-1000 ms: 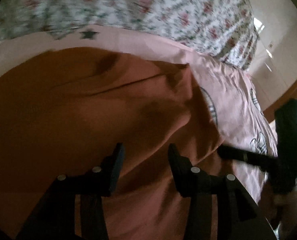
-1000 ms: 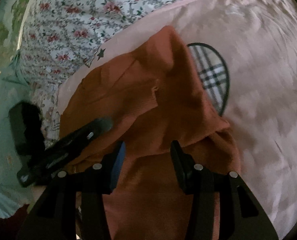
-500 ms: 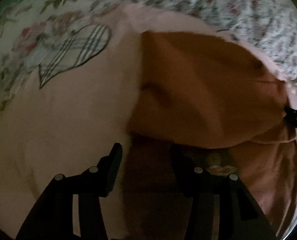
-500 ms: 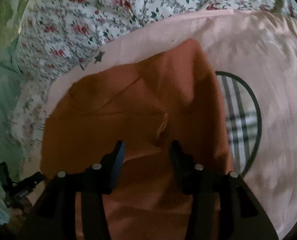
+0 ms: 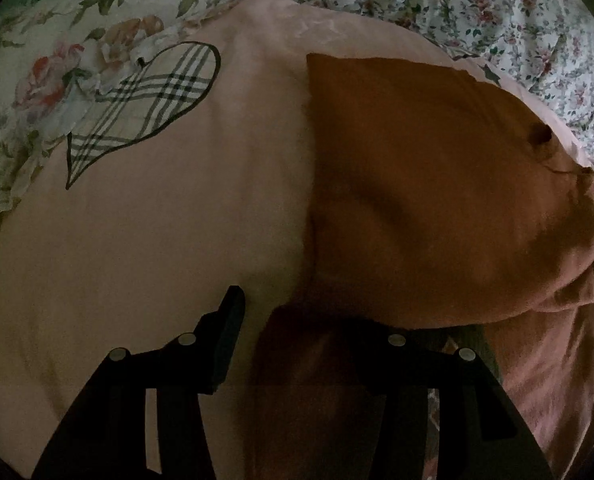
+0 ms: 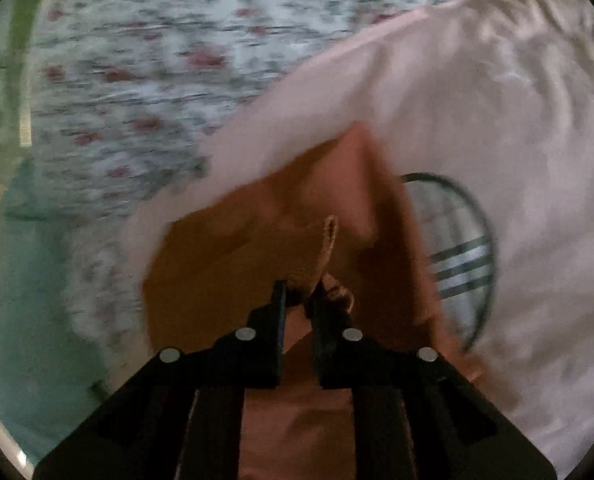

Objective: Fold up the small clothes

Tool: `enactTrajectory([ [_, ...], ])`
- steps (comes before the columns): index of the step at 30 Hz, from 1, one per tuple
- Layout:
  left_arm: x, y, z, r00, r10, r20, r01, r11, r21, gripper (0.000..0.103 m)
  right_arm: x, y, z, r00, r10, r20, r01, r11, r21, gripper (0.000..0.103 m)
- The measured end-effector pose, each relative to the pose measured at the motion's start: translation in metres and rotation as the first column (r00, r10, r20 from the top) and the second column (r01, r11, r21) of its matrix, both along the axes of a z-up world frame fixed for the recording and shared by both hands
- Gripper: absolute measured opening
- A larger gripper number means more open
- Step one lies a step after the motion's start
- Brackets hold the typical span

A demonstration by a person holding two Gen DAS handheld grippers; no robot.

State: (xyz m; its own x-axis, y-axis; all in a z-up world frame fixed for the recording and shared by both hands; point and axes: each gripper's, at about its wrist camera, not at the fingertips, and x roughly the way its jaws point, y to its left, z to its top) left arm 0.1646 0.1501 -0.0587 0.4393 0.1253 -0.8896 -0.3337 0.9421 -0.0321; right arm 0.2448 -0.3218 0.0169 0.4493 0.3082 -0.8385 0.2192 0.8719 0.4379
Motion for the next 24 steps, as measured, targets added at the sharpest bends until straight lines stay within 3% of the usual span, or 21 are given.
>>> enactTrajectory([
  [3, 0.003, 0.004, -0.002, 1.0, 0.006, -0.001, -0.006, 1.0, 0.004, 0.053, -0.006, 0.0, -0.016, 1.0, 0.014, -0.006, -0.013, 0.997, 0.074, 0.039],
  [5, 0.005, 0.008, -0.002, 1.0, 0.018, 0.001, -0.018, 1.0, -0.005, 0.055, -0.014, 0.006, -0.017, 0.999, 0.042, 0.029, -0.043, 0.999, 0.02, 0.052],
  [12, -0.001, 0.024, -0.003, 0.996, 0.09, 0.019, -0.088, 0.993, -0.072, 0.056, -0.017, 0.018, -0.036, 0.992, 0.128, 0.009, -0.125, 0.98, -0.157, 0.053],
  [13, -0.001, 0.024, -0.003, 0.996, 0.093, 0.017, -0.091, 0.993, -0.073, 0.056, -0.013, 0.019, -0.04, 0.992, 0.126, 0.005, -0.124, 0.981, -0.15, 0.052],
  [14, -0.001, 0.024, -0.003, 0.995, 0.094, 0.017, -0.093, 0.993, -0.074, 0.056, -0.012, 0.018, -0.042, 0.993, 0.121, 0.01, -0.118, 0.983, -0.143, 0.042],
  [16, -0.001, 0.025, -0.002, 0.995, 0.096, 0.016, -0.094, 0.992, -0.08, 0.056, -0.01, 0.017, -0.043, 0.992, 0.124, 0.008, -0.121, 0.983, -0.135, 0.01],
  [21, -0.008, 0.03, -0.002, 0.993, 0.111, 0.024, -0.108, 0.988, -0.107, 0.056, -0.03, 0.009, -0.011, 0.99, 0.053, 0.134, -0.044, 0.997, -0.067, 0.008],
  [24, -0.011, 0.033, -0.003, 0.993, 0.114, 0.012, -0.112, 0.987, -0.12, 0.056, -0.029, 0.009, -0.027, 0.998, 0.052, 0.041, -0.046, 0.992, -0.119, 0.008],
])
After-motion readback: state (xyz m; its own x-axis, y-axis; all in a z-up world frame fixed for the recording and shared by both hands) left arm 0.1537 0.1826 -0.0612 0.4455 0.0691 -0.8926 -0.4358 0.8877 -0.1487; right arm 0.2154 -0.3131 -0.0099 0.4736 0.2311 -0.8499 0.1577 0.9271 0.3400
